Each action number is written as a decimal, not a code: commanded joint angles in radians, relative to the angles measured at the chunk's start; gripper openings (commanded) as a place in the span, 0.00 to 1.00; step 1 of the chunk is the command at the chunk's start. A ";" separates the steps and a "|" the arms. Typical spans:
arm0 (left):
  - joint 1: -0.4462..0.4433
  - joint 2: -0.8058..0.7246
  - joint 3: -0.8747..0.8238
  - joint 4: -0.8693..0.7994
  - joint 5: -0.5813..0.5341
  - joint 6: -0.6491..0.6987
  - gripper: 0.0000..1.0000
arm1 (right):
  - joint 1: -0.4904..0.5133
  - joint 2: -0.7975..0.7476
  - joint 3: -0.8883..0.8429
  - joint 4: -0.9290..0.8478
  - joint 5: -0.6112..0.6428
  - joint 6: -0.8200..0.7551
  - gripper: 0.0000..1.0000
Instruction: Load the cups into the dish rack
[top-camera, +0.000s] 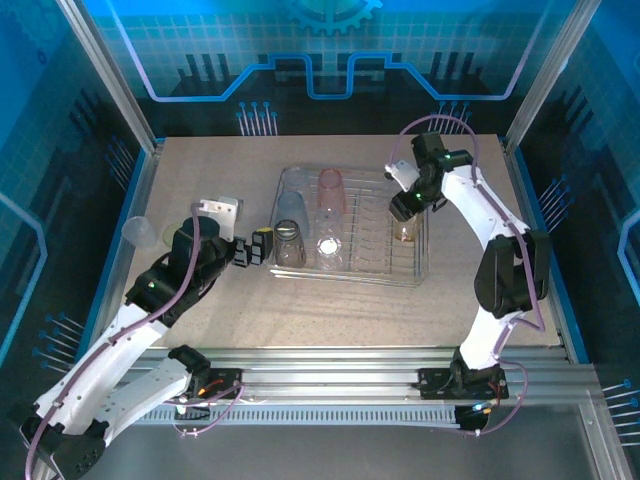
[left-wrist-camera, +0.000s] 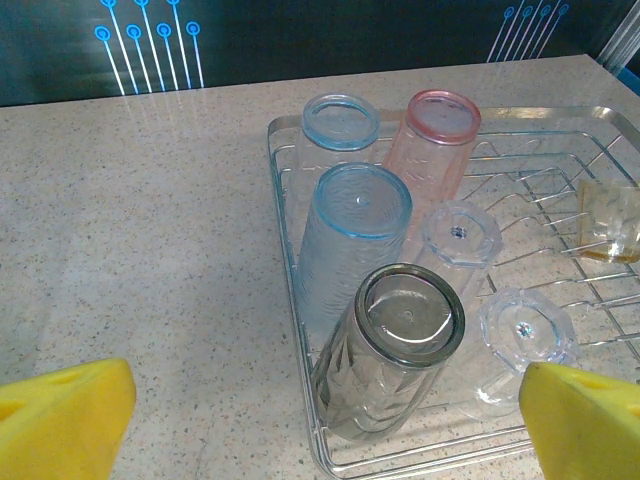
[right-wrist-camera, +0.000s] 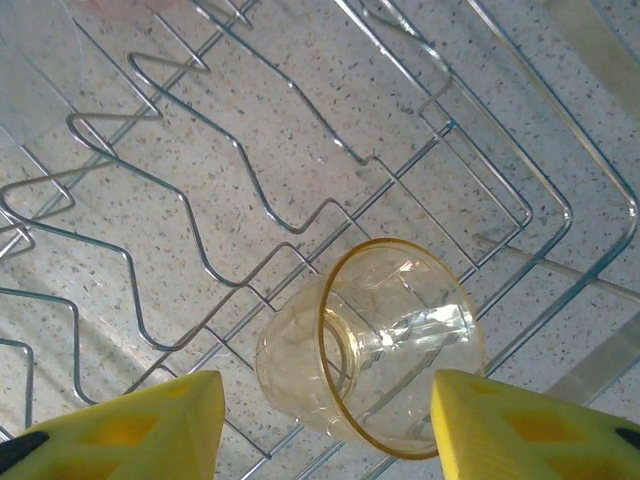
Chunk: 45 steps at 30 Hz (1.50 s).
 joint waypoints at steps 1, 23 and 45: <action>0.008 -0.004 0.033 0.001 0.010 0.012 1.00 | 0.024 0.037 0.016 -0.043 0.044 -0.027 0.58; 0.008 -0.002 0.039 -0.022 0.000 0.020 0.99 | 0.101 0.084 0.031 -0.186 0.164 -0.030 0.01; 0.005 0.155 0.218 0.179 0.654 -0.178 1.00 | 0.148 -0.430 -0.064 0.105 -0.084 0.298 0.00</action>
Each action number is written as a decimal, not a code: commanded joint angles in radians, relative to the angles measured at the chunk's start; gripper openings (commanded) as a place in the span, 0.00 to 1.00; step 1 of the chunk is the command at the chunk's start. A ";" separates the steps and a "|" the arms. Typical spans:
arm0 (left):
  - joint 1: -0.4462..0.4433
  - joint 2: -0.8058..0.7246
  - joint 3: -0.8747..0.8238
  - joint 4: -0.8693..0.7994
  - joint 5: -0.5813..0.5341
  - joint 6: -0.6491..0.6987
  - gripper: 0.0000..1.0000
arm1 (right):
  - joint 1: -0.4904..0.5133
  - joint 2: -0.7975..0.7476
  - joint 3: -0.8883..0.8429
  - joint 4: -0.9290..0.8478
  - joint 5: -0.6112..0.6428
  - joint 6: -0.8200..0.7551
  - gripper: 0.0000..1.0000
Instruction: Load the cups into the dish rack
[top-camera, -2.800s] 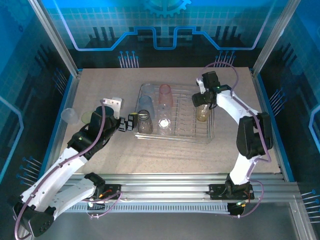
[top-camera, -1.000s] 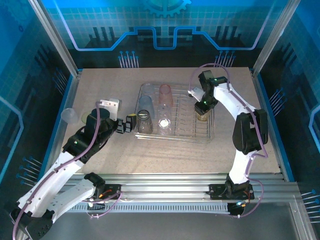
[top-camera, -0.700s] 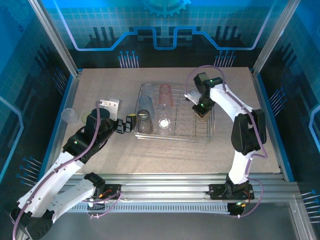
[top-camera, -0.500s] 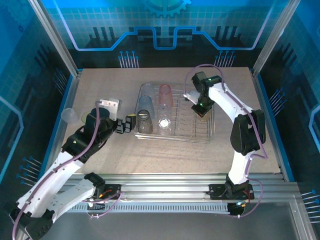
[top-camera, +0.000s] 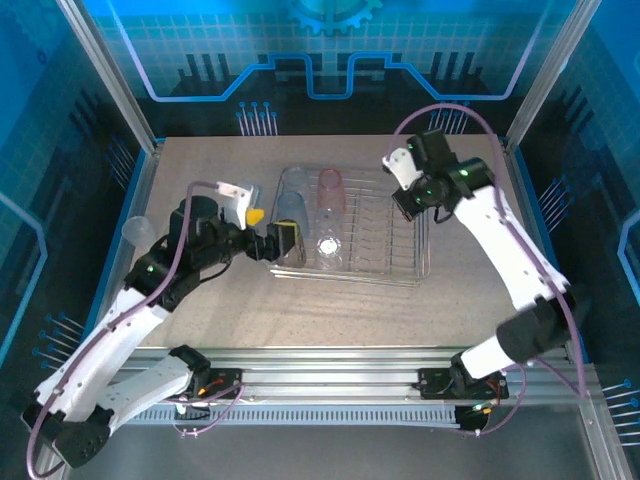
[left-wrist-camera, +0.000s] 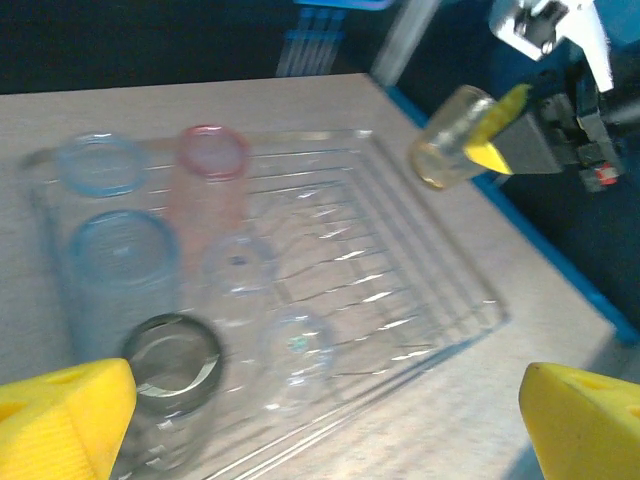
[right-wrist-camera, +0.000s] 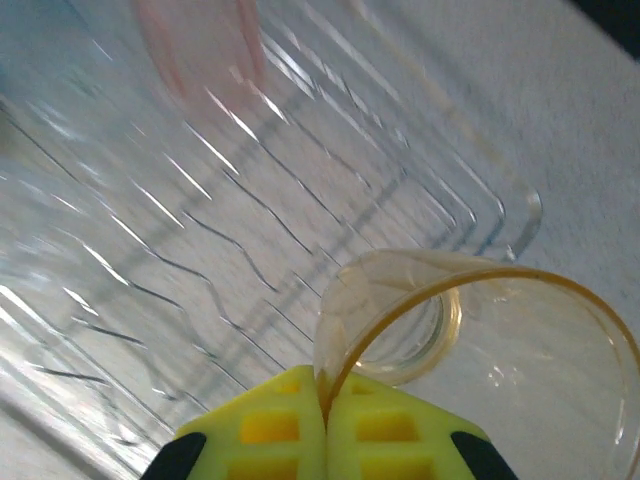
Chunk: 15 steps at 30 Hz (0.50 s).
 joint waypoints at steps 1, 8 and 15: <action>0.005 0.051 0.056 0.155 0.217 -0.090 0.99 | -0.026 -0.117 -0.094 0.225 -0.275 0.152 0.00; 0.005 0.126 0.076 0.331 0.262 -0.194 0.99 | -0.076 -0.271 -0.251 0.583 -0.736 0.410 0.00; 0.004 0.191 0.072 0.447 0.321 -0.260 1.00 | -0.090 -0.302 -0.374 1.028 -0.972 0.797 0.00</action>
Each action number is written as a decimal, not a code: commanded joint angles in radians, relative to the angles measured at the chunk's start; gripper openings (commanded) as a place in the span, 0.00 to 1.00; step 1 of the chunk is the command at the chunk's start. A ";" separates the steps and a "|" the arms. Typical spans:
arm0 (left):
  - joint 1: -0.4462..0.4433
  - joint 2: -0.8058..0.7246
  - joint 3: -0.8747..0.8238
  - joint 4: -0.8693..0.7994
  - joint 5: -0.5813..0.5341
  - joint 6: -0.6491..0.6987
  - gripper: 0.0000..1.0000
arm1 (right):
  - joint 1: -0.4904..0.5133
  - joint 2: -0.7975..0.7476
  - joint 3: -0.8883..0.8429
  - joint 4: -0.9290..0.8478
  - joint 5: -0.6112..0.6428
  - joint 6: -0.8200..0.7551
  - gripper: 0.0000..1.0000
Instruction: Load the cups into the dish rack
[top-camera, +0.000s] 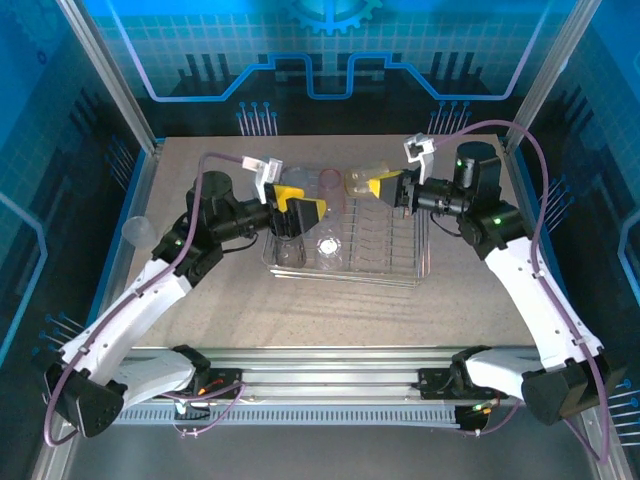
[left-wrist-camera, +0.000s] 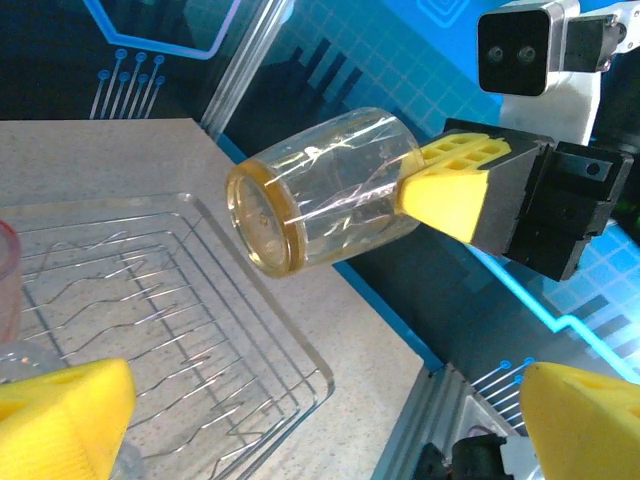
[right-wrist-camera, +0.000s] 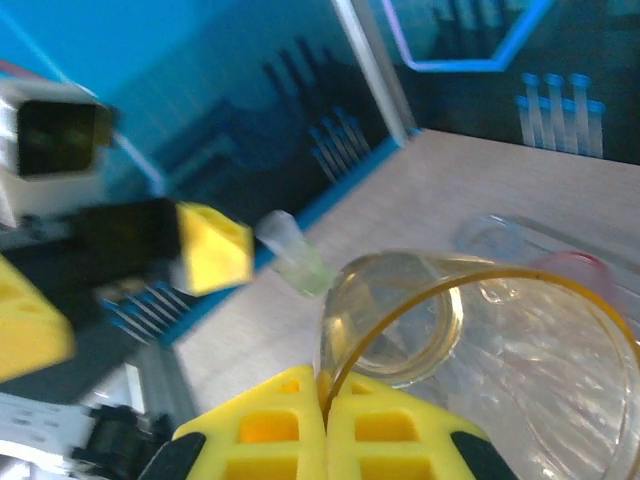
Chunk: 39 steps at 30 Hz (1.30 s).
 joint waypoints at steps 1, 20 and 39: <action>0.004 0.015 0.026 0.109 0.063 -0.058 0.99 | -0.001 -0.017 -0.032 0.332 -0.191 0.265 0.00; 0.004 0.051 0.042 0.227 0.197 -0.147 0.98 | 0.084 0.039 -0.011 0.474 -0.326 0.388 0.00; 0.004 0.059 0.034 0.302 0.274 -0.160 0.60 | 0.108 0.064 -0.024 0.426 -0.296 0.372 0.00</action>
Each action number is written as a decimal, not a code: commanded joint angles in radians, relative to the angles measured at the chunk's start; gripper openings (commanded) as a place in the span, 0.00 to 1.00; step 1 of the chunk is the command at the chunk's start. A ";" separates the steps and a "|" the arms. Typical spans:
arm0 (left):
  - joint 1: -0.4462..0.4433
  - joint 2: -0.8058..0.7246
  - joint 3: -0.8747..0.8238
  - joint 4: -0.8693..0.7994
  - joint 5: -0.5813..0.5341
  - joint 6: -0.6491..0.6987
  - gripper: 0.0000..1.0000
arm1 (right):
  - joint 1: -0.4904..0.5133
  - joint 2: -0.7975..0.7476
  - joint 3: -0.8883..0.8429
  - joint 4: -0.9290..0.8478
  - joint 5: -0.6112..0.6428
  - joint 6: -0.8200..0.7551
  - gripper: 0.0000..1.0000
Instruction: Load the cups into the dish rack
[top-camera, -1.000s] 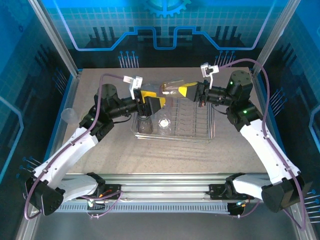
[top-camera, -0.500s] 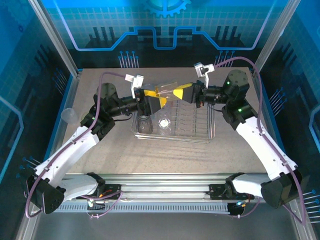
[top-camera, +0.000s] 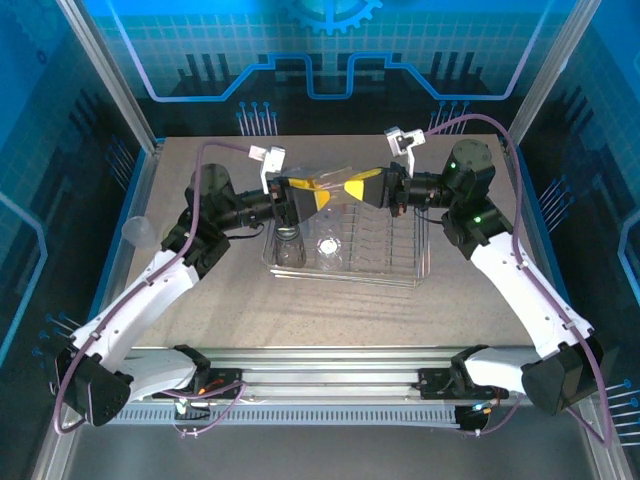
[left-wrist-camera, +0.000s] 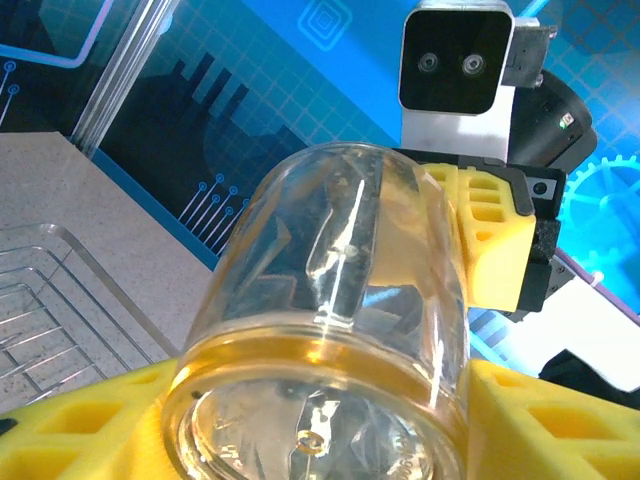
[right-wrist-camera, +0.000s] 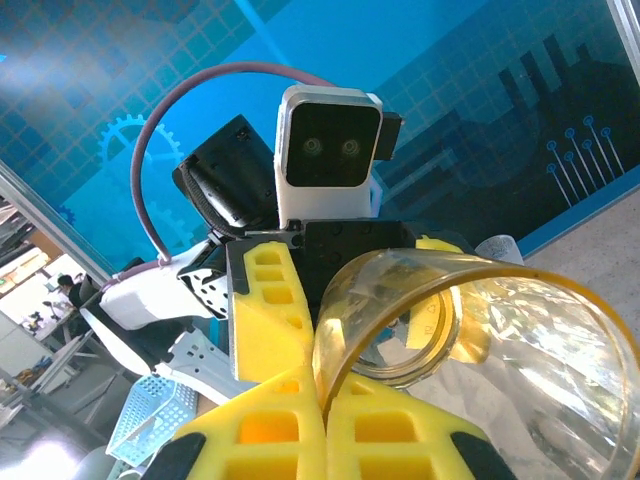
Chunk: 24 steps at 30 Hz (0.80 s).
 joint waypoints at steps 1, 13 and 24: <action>-0.013 0.002 0.029 0.063 0.063 0.002 0.56 | 0.021 0.014 0.011 -0.012 0.014 -0.005 0.00; -0.015 -0.034 0.108 -0.354 -0.232 0.204 0.40 | -0.019 -0.023 0.117 -0.605 0.591 -0.258 0.56; -0.044 -0.058 0.122 -0.571 -0.443 0.312 0.34 | -0.159 0.094 0.068 -0.958 1.189 -0.310 0.65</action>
